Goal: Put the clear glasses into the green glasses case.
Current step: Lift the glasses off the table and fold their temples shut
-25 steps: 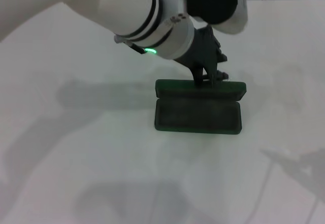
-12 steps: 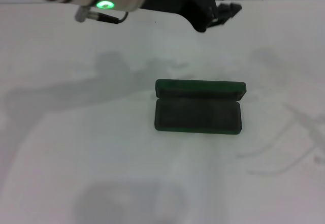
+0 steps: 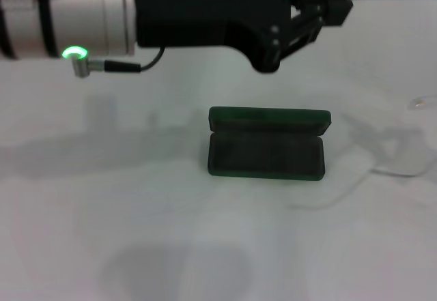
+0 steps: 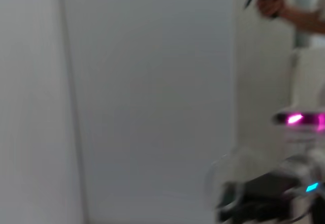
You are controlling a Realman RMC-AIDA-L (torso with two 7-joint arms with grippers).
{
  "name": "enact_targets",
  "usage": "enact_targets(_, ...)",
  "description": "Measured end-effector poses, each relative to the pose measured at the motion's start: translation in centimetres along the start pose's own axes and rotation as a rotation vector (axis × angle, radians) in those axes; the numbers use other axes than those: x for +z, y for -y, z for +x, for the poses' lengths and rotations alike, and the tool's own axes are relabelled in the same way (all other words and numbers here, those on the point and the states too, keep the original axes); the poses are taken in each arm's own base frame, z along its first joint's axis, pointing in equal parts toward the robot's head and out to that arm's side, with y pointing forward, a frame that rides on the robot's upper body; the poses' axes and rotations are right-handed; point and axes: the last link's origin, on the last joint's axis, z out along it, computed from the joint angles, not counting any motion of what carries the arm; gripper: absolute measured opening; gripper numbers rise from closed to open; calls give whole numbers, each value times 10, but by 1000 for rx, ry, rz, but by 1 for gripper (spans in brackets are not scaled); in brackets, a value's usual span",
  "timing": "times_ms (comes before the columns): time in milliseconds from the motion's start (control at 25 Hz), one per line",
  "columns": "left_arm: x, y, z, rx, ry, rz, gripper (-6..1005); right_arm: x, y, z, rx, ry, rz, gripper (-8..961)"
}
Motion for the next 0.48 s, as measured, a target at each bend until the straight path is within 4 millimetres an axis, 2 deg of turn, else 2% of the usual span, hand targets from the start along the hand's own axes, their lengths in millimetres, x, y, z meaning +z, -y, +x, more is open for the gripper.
enact_targets(200,-9,-11,-1,-21,-66,-49,83,49,1,15,55,-71,-160,113)
enact_targets(240,-11,-13,-1,-18,-77,-56,59,54,1,16,60,-80,-175,113)
enact_targets(280,-11,-14,-1,-16,-81,-61,58,64,0,20,73,-100,-212,113)
enact_targets(320,-11,-15,0,-13,-86,-67,58,64,0,20,73,-100,-212,113)
enact_targets(360,-10,-16,1,-8,-92,-74,57,80,-3,25,93,-126,-265,113)
enact_targets(480,-9,-17,5,-1,-106,-89,55,93,-6,30,113,-137,-305,113)
